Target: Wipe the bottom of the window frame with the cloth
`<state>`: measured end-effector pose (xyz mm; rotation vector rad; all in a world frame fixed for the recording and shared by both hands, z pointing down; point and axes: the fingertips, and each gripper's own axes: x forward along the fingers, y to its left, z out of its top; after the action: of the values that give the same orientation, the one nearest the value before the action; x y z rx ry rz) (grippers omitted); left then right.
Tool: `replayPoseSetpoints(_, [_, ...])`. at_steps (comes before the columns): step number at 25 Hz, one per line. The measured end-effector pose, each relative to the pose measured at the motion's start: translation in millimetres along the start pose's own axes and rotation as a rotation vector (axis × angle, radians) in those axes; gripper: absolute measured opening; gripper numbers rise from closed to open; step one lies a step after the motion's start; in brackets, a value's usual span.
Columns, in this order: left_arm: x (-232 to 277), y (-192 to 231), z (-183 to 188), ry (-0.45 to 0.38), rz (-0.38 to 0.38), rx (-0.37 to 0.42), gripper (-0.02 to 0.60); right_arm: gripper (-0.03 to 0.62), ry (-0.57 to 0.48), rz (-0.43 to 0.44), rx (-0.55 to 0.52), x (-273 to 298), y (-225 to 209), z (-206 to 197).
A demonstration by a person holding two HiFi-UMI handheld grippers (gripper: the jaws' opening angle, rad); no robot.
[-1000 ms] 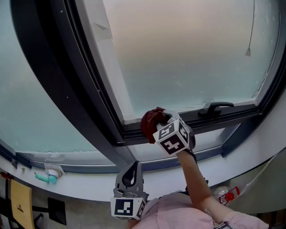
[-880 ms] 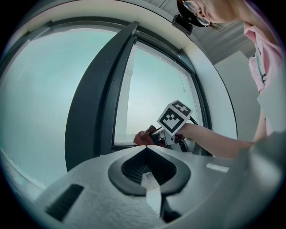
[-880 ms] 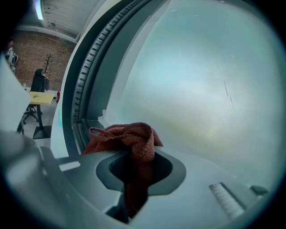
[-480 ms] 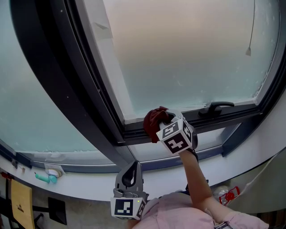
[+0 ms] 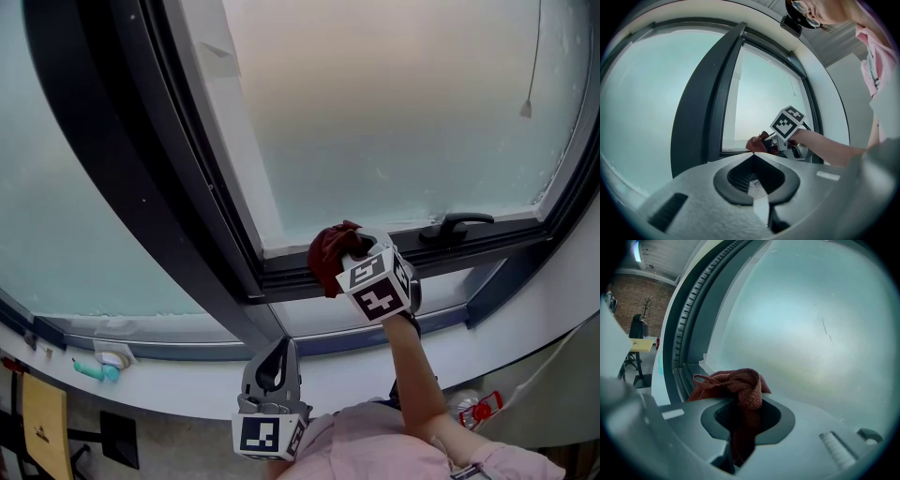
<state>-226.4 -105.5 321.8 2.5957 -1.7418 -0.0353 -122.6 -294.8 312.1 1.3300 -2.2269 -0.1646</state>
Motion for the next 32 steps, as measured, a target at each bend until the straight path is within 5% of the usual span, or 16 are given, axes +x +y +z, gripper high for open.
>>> replayPoseSetpoints(32, [3.8,5.1,0.8,-0.008,-0.003,-0.010,-0.005,0.067,0.015,-0.065,0.115,-15.5,-43.9,-26.6])
